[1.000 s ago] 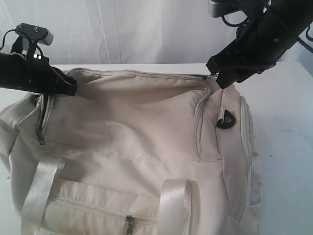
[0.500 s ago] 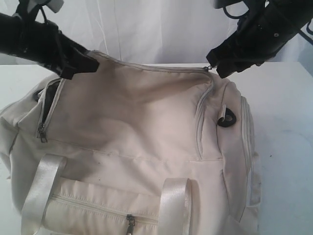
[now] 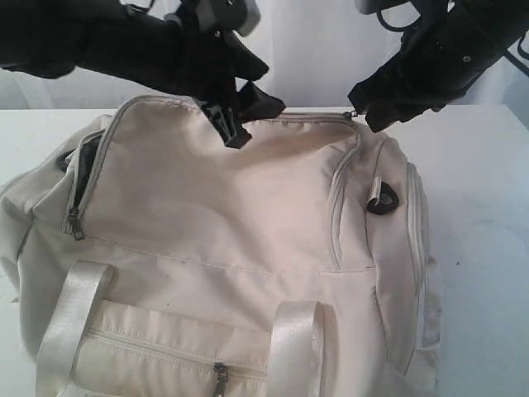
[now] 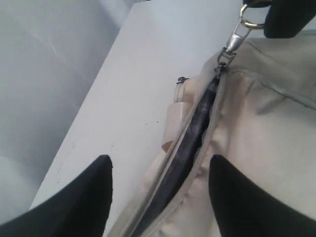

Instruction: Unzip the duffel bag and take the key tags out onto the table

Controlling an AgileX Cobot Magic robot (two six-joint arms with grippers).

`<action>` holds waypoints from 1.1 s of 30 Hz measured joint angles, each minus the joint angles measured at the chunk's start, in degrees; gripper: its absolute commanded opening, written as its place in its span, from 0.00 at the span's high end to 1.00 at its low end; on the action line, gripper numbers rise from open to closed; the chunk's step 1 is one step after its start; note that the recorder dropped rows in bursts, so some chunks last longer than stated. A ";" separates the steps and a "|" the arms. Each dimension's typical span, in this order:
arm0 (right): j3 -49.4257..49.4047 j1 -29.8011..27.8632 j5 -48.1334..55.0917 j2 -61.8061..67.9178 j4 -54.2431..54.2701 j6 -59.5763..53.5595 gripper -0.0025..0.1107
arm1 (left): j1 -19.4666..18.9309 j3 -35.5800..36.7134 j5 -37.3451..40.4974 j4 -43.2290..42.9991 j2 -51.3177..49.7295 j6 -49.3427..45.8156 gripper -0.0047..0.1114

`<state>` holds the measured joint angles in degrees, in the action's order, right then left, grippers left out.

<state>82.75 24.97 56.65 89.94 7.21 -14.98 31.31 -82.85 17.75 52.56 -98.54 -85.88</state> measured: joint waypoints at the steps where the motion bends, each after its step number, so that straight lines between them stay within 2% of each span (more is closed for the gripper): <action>1: 0.00 0.00 0.00 0.00 0.10 0.00 0.98 | 0.76 -0.47 -1.03 0.00 -1.15 -0.84 0.43; 4: 0.00 0.00 0.00 0.00 0.10 0.00 0.98 | 2.63 -1.27 -3.98 0.00 -4.38 -2.06 0.43; 11: 0.00 0.00 0.00 0.00 0.10 0.00 0.98 | 5.43 -4.03 -5.53 0.22 -8.46 -2.64 0.45; 16: 0.00 0.00 0.00 0.13 0.21 0.00 0.98 | 5.70 -4.26 -7.10 0.22 -8.68 -2.64 0.69; 23: 0.00 0.00 0.00 2.02 0.21 0.00 0.98 | 5.70 -4.26 -6.41 0.22 -8.55 -1.41 0.96; 28: 0.00 0.00 0.00 3.07 0.21 0.00 0.98 | 5.22 -4.26 -6.68 0.22 -8.45 2.62 0.96; 33: 0.00 0.00 -0.48 3.07 0.99 0.00 0.98 | 2.77 -4.26 -4.82 0.32 -8.37 7.64 0.96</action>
<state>82.75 24.97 56.17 93.01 8.20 -14.98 34.08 -87.10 12.93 52.88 -106.91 -78.24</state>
